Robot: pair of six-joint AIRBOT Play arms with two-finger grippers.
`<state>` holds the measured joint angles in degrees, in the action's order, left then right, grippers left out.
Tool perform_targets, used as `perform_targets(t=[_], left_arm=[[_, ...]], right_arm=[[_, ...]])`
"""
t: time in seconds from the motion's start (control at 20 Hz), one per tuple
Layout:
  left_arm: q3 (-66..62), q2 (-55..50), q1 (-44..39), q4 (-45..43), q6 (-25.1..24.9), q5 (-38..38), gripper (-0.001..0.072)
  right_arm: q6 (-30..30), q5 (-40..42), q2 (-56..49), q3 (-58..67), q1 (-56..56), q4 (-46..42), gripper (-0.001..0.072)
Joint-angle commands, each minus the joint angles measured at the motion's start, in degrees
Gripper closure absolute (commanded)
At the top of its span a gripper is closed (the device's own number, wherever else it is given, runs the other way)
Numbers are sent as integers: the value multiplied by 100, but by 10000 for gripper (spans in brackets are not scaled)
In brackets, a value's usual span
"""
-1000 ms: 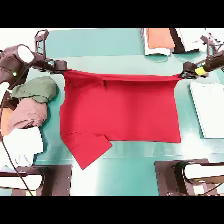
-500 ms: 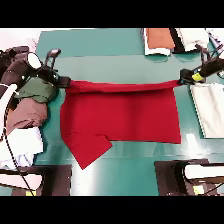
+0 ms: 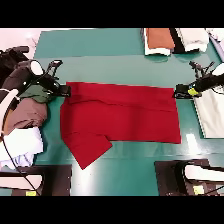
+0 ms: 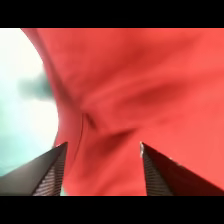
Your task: Fold the shirts.
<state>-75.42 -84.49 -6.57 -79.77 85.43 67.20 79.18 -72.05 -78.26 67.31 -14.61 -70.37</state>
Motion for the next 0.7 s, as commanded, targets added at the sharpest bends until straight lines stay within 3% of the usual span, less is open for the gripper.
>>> perform_targets(t=[0.0,0.15,0.35,0.5,0.65], left_arm=[[695,960,0,-107,356,509,167],[2356,2277,0,-101,769,647,166],[4264,3698,0,273,1130,713,166],[4900,3954,0,1023,1200,516,166],[5268,3954,0,1567,1152,-149,167]], right_arm=[[-15,-293,542,-136,0,26,375],[-15,-278,1198,-352,0,31,375],[-13,-238,1679,-608,2,72,321],[-13,-269,1738,-662,2,260,322],[-13,-308,1738,-662,2,337,322]])
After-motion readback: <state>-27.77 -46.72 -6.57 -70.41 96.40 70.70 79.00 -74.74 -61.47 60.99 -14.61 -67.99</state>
